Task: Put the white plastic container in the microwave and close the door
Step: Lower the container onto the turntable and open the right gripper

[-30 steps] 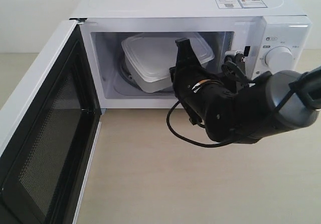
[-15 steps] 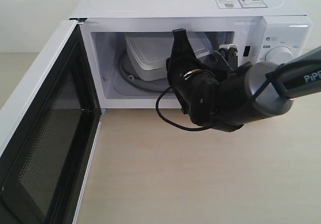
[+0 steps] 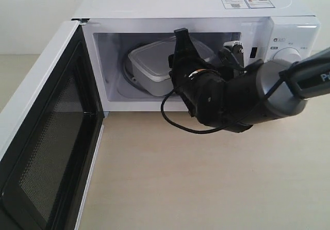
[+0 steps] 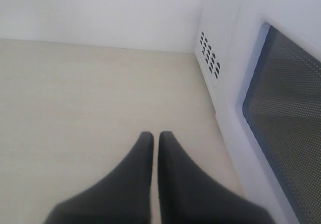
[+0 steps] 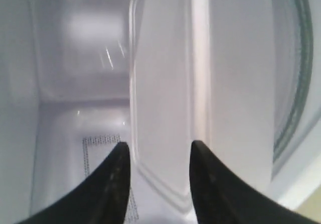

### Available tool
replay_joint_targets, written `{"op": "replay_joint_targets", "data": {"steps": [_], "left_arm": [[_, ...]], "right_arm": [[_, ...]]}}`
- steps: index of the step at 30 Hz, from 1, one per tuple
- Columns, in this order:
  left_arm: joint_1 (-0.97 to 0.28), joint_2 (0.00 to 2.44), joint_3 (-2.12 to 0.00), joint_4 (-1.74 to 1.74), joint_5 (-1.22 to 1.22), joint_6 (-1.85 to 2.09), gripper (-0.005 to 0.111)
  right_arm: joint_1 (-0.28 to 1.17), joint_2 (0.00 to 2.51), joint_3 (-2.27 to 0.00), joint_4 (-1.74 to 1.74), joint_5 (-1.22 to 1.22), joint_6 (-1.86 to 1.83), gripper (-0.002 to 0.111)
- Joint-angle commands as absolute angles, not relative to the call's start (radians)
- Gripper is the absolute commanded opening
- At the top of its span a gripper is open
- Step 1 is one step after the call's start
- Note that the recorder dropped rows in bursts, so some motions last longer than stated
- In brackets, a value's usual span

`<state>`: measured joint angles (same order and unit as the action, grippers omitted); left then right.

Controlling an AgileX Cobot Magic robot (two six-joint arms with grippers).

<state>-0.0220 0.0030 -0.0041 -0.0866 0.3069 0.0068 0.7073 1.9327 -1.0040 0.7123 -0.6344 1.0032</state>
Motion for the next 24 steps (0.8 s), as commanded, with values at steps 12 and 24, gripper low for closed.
{"op": "replay_joint_targets", "data": {"steps": [12,24], "left_arm": [[-0.021,0.0,0.0,-0.086,0.306,0.008,0.004],[-0.021,0.0,0.0,-0.086,0.306,0.008,0.004]], "right_arm": [[0.706,1.749,-0.758,0.217,-0.537,0.61,0.0],[0.674,1.962,-0.909,0.268,-0.535,0.286,0.0]]}}
